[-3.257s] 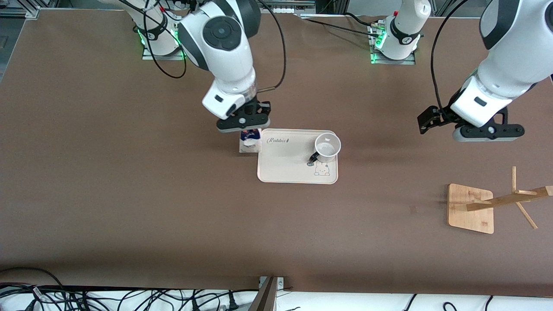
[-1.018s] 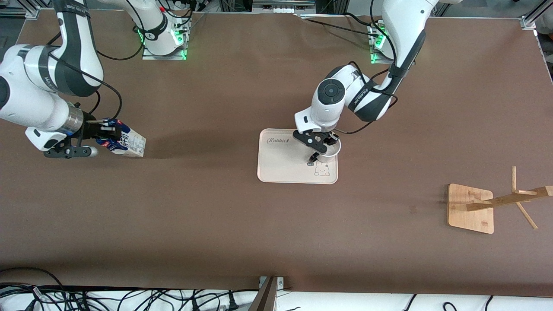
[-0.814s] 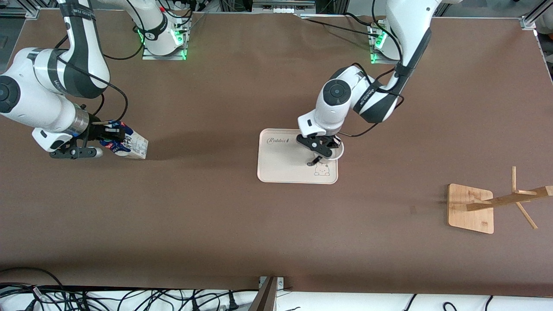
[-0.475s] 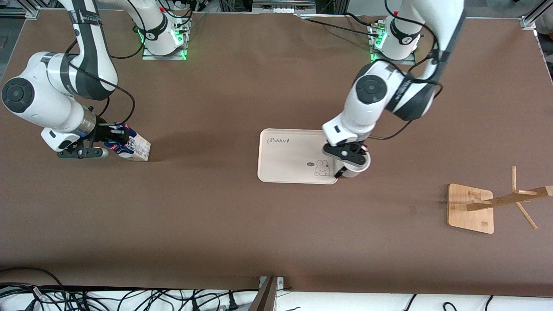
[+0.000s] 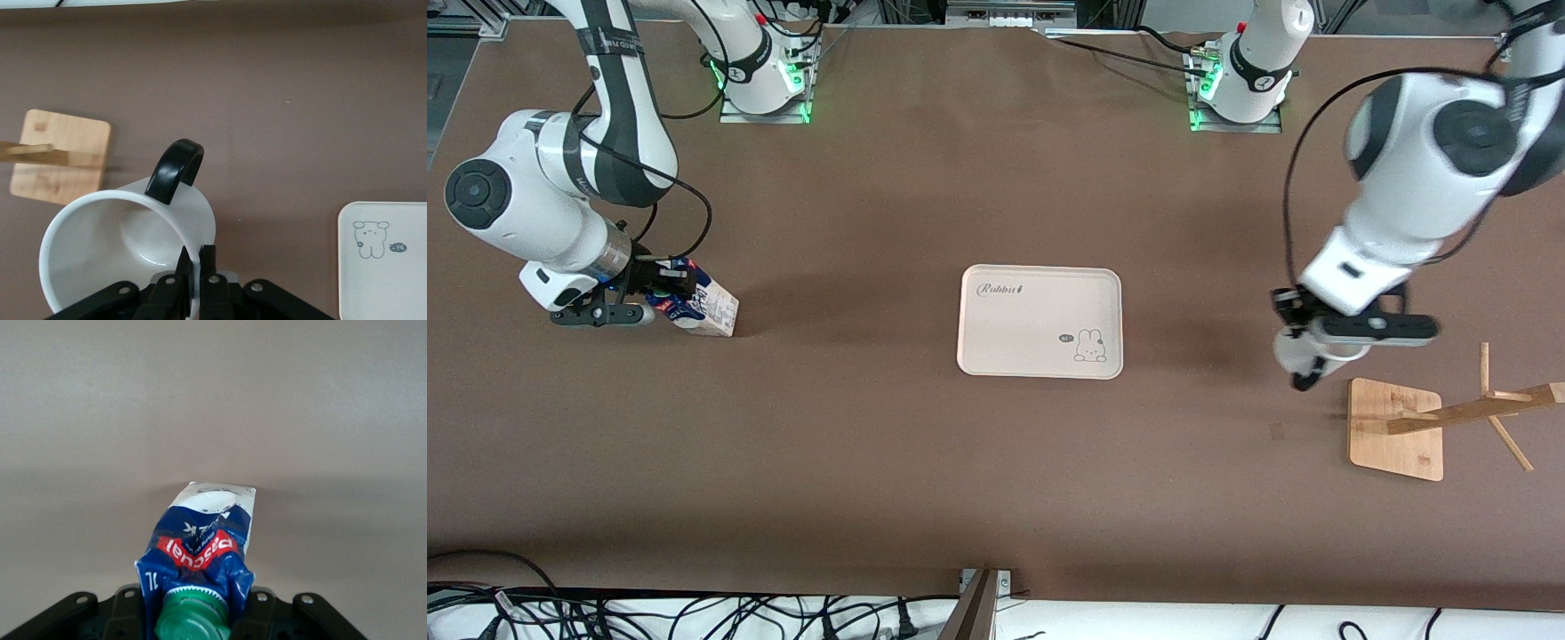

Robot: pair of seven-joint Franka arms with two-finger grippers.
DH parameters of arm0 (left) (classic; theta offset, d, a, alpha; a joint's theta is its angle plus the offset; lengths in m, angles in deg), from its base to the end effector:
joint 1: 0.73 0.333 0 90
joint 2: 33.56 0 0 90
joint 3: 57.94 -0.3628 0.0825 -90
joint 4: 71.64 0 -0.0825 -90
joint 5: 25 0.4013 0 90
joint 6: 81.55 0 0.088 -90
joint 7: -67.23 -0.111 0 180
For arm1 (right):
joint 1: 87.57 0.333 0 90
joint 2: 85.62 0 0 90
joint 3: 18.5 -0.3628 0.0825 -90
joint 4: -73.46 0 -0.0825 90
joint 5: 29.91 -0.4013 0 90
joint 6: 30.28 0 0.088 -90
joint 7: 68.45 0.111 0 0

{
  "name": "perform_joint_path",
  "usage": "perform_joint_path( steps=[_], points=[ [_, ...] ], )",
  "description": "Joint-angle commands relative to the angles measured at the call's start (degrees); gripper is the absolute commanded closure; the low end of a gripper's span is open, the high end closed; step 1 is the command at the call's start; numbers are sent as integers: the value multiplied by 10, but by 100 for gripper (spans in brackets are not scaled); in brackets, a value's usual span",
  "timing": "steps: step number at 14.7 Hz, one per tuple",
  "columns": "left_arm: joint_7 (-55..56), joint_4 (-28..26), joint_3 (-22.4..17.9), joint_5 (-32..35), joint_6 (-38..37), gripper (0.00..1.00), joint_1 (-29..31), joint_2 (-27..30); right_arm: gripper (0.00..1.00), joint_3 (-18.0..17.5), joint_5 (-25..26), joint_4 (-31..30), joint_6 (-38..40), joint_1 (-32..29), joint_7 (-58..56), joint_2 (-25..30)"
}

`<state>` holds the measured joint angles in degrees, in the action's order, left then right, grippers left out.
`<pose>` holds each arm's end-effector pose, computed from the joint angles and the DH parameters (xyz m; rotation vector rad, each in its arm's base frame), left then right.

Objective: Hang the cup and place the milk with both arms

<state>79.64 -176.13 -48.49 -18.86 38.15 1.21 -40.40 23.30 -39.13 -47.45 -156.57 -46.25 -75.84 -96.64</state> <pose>0.6279 -0.0727 0.5184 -3.0805 -0.0645 -0.2456 0.5796 0.0119 0.3747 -3.1381 -0.0446 0.0685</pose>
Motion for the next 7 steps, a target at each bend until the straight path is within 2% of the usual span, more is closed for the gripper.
perform_joint_path(
  steps=[1, 4, 6, 7],
  points=[
    [-3, 35, -20, -16, -63, 100, 13, 2, 62, 1, -3, -25, -33, 4, -12, 7],
    [-9, 54, -62, -92, -115, 100, 25, 3, 62, 1, -4, -27, -37, 4, -12, 4],
    [-45, 54, -74, -98, -119, 100, 25, 3, 61, -1, -7, -26, -38, 4, -11, 1],
    [-59, 54, -84, -98, -119, 100, 26, 3, 54, -2, -8, -25, -38, 4, -11, 0]
  ],
)
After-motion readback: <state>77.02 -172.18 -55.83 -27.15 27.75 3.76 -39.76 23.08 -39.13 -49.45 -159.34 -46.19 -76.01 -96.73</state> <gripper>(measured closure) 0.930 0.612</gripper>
